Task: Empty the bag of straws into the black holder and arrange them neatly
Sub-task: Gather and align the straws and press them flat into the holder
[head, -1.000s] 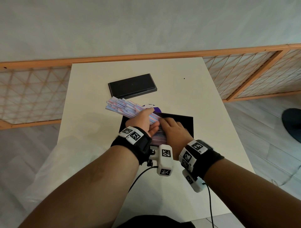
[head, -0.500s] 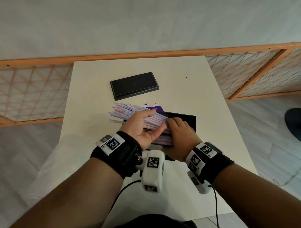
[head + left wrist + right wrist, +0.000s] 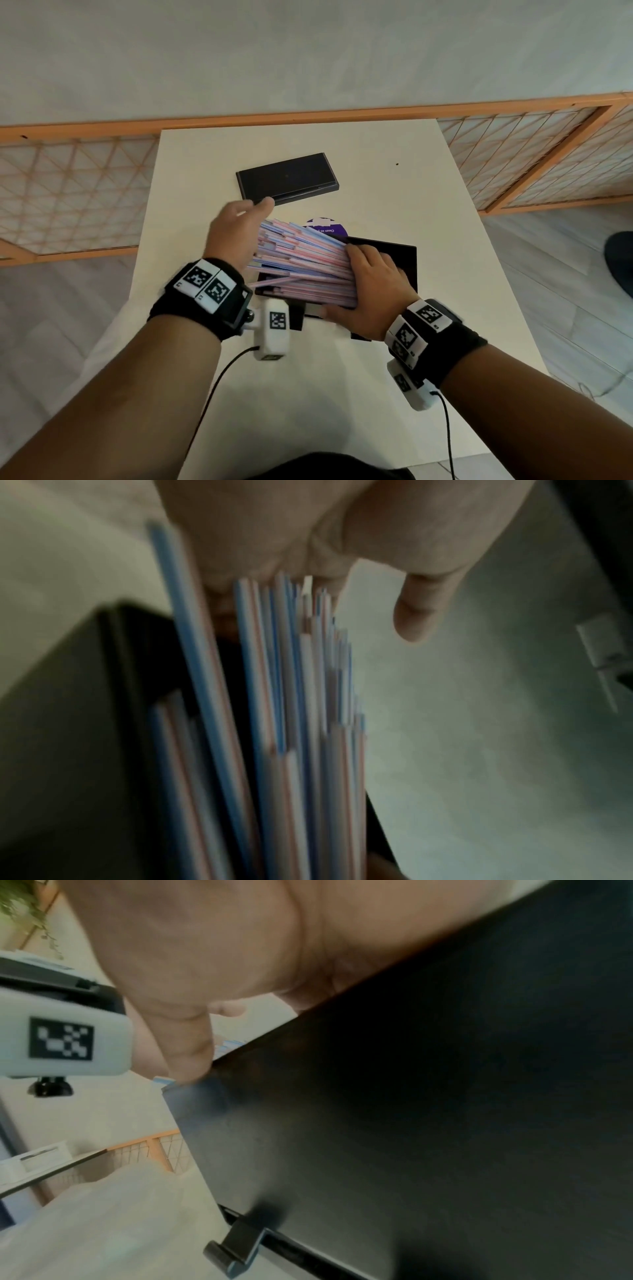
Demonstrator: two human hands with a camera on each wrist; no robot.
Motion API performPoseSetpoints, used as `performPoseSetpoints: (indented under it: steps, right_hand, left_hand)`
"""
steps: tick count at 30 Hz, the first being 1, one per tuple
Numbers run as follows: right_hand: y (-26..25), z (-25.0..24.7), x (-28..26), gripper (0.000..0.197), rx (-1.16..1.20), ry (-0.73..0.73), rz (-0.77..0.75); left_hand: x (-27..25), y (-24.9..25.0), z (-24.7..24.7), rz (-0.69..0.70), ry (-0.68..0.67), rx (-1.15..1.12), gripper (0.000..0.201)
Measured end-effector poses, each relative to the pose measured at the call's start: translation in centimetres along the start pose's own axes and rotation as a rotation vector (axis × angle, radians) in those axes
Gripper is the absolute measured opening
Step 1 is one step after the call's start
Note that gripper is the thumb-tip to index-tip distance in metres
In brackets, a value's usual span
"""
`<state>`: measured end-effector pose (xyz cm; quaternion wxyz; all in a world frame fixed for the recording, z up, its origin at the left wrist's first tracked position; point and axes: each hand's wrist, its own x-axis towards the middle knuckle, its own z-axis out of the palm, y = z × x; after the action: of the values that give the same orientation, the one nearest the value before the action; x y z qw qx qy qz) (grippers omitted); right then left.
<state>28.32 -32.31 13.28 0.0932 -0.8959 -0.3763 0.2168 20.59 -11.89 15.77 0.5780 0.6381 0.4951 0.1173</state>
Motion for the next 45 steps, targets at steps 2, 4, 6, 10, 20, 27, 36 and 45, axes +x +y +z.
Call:
performPoseSetpoints:
  steps: [2,4,6,10,20,27,36,45]
  right_hand:
    - [-0.6,0.4,0.2,0.101,0.02,0.003,-0.006]
    - [-1.1,0.9,0.3,0.087,0.038,0.012,-0.023]
    - [-1.5,1.2,0.4,0.074,0.037,0.024,-0.032]
    - [-1.9,1.3,0.9,0.066,0.013,0.051,-0.017]
    - [-4.5,0.4,1.9,0.056,-0.075,0.121,-0.104]
    - [-2.7,0.3,1.1,0.094,-0.065,0.083,0.005]
    - [-1.5,0.9,0.7,0.1,-0.175,0.056,0.1]
    - [-2.2,0.4,0.7,0.094,-0.18,-0.079,0.052]
  left_hand:
    - [0.2,-0.7,1.2,-0.002,-0.009,0.014,0.038]
    - [-0.5,-1.1,1.9,0.091,0.075,0.2,0.031]
    - [-1.6,-1.2,2.2,0.183,0.118,0.356,0.03]
    - [-2.6,-1.1,2.5,0.271,0.105,0.383,0.031]
    - [-2.2,-1.1,2.7,0.239,0.045,0.318,0.03]
    - [-2.3,-3.1,0.8,0.458,0.071,0.338,0.058]
    - [-2.8,-4.5,1.6,-0.005,-0.223,-0.176,0.093]
    - [-2.3,-4.6,1.8,0.061,-0.208,-0.007,0.13]
